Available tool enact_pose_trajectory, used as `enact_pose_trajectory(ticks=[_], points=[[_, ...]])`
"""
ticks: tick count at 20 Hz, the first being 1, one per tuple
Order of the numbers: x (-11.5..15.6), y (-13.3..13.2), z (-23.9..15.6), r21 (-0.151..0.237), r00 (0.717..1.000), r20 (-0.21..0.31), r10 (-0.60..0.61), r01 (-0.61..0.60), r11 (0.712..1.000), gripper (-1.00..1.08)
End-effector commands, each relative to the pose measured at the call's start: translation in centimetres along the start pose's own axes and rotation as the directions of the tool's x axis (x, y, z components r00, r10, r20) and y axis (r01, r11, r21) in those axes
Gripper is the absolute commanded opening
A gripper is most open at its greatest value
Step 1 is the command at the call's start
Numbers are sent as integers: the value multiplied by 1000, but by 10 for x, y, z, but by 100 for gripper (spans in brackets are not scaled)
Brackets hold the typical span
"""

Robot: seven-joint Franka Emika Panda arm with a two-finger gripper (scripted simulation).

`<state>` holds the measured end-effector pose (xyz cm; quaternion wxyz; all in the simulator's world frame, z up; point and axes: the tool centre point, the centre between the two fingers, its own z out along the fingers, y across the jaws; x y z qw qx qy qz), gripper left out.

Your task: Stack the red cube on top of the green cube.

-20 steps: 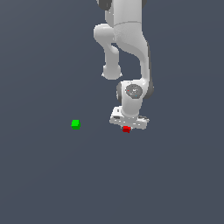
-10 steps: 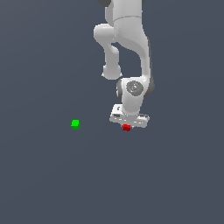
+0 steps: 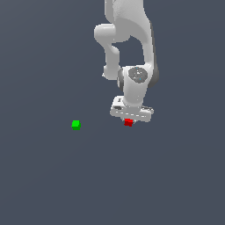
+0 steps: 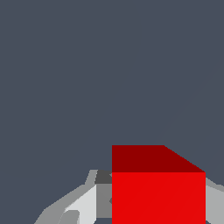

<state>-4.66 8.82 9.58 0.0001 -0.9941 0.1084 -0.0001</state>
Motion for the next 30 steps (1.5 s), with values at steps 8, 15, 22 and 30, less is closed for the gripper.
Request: enact_pose_trajectory(ticks=[8, 15, 22, 30], points=[[1, 0, -23, 0, 1000, -1, 0, 0, 1000, -100], [3, 17, -20, 0, 1000, -1, 0, 0, 1000, -100], [9, 67, -10, 0, 1000, -1, 0, 0, 1000, -100], [21, 159, 7, -1, 1000, -1, 1, -1, 1000, -100]])
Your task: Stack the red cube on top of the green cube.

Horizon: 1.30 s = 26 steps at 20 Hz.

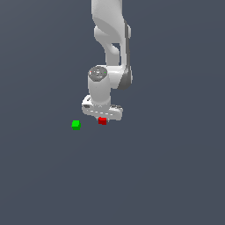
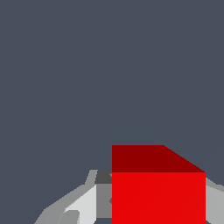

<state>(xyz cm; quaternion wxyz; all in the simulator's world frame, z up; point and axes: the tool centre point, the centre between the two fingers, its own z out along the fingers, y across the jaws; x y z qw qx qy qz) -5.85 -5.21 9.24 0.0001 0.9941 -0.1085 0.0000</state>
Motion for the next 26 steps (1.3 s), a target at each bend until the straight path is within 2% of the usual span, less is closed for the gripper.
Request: enact_pose_trajectory(ticks=[1, 7, 13, 19, 25, 26], points=[[4, 32, 6, 0, 1000, -1, 0, 0, 1000, -100], [15, 99, 18, 0, 1000, -1, 0, 0, 1000, -100], [24, 143, 27, 0, 1000, 0, 0, 0, 1000, -100], [28, 165, 31, 0, 1000, 0, 0, 0, 1000, -100], [29, 163, 31, 0, 1000, 0, 0, 0, 1000, -100], [29, 163, 31, 0, 1000, 0, 0, 0, 1000, 100]])
